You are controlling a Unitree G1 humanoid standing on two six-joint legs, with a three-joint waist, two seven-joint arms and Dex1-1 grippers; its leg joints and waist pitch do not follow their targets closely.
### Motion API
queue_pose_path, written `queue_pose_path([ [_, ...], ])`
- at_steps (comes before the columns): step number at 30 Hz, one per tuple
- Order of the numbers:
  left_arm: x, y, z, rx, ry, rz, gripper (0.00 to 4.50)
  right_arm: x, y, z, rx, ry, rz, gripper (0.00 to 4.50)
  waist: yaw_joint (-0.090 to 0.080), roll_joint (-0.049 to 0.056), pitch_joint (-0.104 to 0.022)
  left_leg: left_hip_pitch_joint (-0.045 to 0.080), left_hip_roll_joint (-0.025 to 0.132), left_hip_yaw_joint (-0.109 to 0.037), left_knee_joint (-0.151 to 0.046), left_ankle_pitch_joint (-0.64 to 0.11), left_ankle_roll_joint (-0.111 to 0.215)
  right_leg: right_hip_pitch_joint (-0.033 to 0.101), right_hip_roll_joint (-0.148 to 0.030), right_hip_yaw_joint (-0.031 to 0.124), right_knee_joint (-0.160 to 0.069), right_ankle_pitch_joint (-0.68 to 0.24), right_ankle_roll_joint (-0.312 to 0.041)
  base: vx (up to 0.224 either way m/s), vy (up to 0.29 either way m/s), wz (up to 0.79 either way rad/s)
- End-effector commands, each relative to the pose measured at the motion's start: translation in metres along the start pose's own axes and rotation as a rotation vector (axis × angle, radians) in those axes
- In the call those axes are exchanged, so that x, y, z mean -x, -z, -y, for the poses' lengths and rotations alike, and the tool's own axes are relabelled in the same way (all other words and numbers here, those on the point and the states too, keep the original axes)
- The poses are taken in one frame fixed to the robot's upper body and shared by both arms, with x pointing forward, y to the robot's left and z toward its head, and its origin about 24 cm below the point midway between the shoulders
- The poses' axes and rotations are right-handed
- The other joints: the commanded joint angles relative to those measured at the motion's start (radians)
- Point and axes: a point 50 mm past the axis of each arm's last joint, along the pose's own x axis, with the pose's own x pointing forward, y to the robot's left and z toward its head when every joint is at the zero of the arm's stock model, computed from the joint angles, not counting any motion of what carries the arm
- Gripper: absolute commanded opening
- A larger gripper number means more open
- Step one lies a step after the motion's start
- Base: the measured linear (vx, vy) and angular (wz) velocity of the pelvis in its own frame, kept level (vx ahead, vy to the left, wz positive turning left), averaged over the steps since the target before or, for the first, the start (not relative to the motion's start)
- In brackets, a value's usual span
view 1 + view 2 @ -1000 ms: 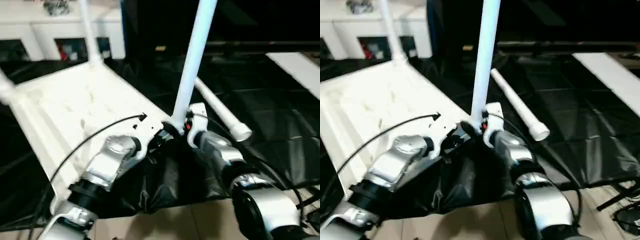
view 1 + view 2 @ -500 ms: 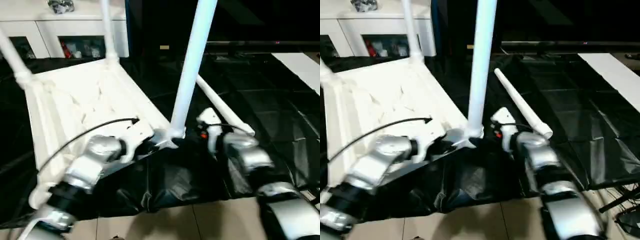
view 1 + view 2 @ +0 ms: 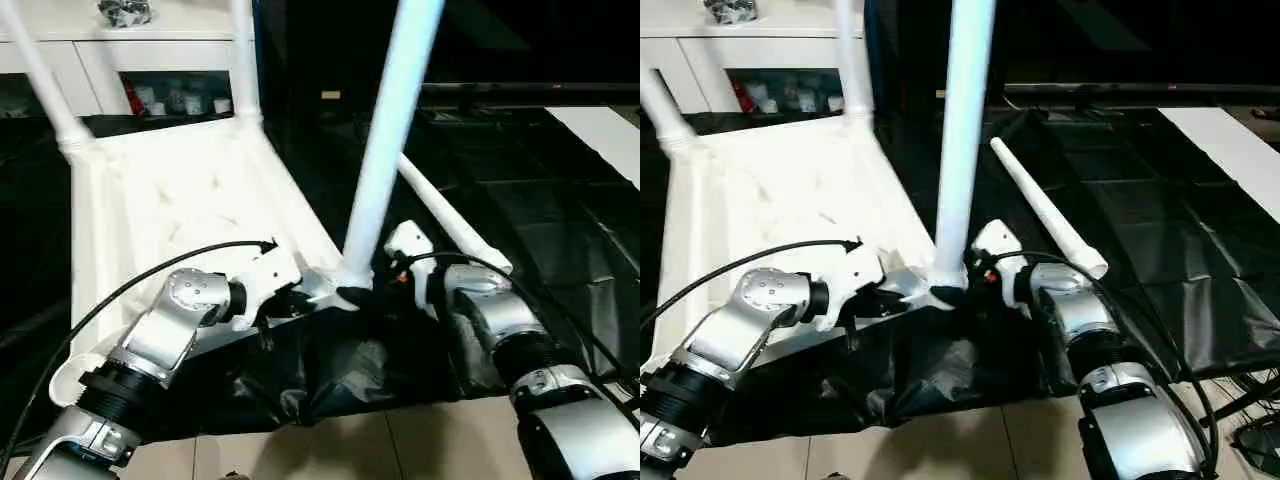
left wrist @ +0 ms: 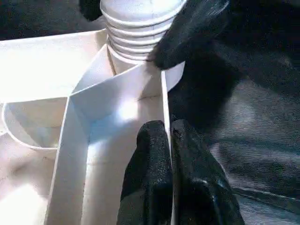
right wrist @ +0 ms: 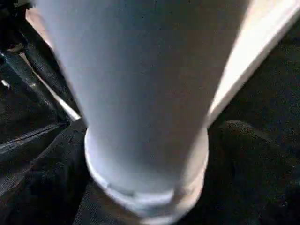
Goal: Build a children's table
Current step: Rotate leg to tighten
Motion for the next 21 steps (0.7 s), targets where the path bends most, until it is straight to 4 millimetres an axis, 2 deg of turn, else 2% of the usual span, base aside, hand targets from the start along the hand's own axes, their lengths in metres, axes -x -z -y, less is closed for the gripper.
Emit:
queue_pose_path([
  [1, -0.004, -0.015, 0.007, -0.078, 0.062, 0.046, 0.00, -0.001, -0.009, 0.002, 0.042, -0.015, 0.007, 4.47, -0.004, 0.001, -0.066, 0.007, 0.007, 0.011, -0.053, -0.071, 0.078, 0.068, -0.045, 0.055, -0.063, 0.083, -0.262, 0.000, 0.000, 0.00],
  [3, -0.004, -0.015, 0.007, -0.078, 0.061, 0.045, 0.00, -0.002, -0.010, 0.001, 0.039, -0.023, 0.008, 4.47, -0.005, 0.002, -0.066, 0.006, 0.007, 0.011, -0.053, -0.070, 0.079, 0.068, -0.045, 0.055, -0.062, 0.085, -0.261, 0.000, 0.000, 0.00],
  [4, -0.003, -0.014, 0.007, -0.079, 0.061, 0.043, 0.00, -0.002, -0.010, 0.001, 0.038, -0.027, 0.008, 4.32, -0.006, 0.002, -0.066, 0.007, 0.007, 0.011, -0.053, -0.072, 0.078, 0.067, -0.045, 0.055, -0.063, 0.082, -0.260, 0.000, 0.000, 0.00],
  [5, -0.003, -0.014, 0.007, -0.079, 0.060, 0.041, 0.00, -0.003, -0.010, 0.001, 0.038, -0.029, 0.009, 4.32, -0.007, -0.005, -0.066, 0.007, 0.007, 0.012, -0.053, -0.070, 0.079, 0.068, -0.045, 0.056, -0.063, 0.084, -0.259, 0.000, 0.000, 0.00],
  [6, -0.003, -0.013, 0.007, -0.079, 0.059, 0.040, 0.00, -0.003, -0.010, 0.001, 0.037, -0.031, 0.009, 4.21, -0.005, -0.002, -0.066, 0.007, 0.007, 0.012, -0.053, -0.067, 0.079, 0.067, -0.045, 0.056, -0.062, 0.080, -0.258, 0.000, 0.000, 0.00],
  [7, -0.002, -0.013, 0.006, -0.079, 0.058, 0.038, 0.00, -0.003, -0.010, 0.001, 0.038, -0.034, 0.008, 4.02, -0.006, -0.001, -0.066, 0.007, 0.007, 0.012, -0.052, -0.069, 0.079, 0.067, -0.046, 0.056, -0.063, 0.076, -0.257, 0.000, 0.000, 0.00],
  [10, -0.001, -0.012, 0.006, -0.080, 0.055, 0.034, 0.00, -0.004, -0.010, -0.001, 0.038, -0.048, 0.005, 3.90, -0.006, -0.001, -0.066, 0.006, 0.007, 0.012, -0.052, -0.066, 0.081, 0.067, -0.045, 0.056, -0.062, 0.079, -0.258, 0.000, 0.000, 0.00],
  [15, -0.001, -0.011, 0.003, -0.067, 0.026, 0.040, 0.00, -0.006, -0.009, -0.002, 0.027, -0.051, 0.015, 3.43, -0.008, -0.002, -0.066, 0.007, 0.007, 0.012, -0.051, -0.064, 0.083, 0.067, -0.045, 0.056, -0.061, 0.084, -0.261, 0.000, 0.000, 0.00],
  [18, -0.006, -0.017, -0.006, 0.000, -0.093, 0.079, 0.00, -0.015, -0.006, -0.004, -0.039, 0.032, 0.055, 3.20, -0.012, -0.002, -0.065, 0.006, 0.007, 0.013, -0.052, -0.066, 0.077, 0.067, -0.046, 0.058, -0.061, 0.079, -0.259, 0.000, 0.000, 0.00],
  [21, -0.011, -0.019, -0.017, 0.059, -0.229, 0.072, 0.00, -0.025, -0.002, -0.003, -0.106, 0.170, 0.072, 2.97, -0.013, -0.004, -0.066, 0.008, 0.008, 0.012, -0.054, -0.071, 0.057, 0.067, -0.048, 0.059, -0.063, 0.050, -0.253, 0.000, 0.000, 0.00],
])
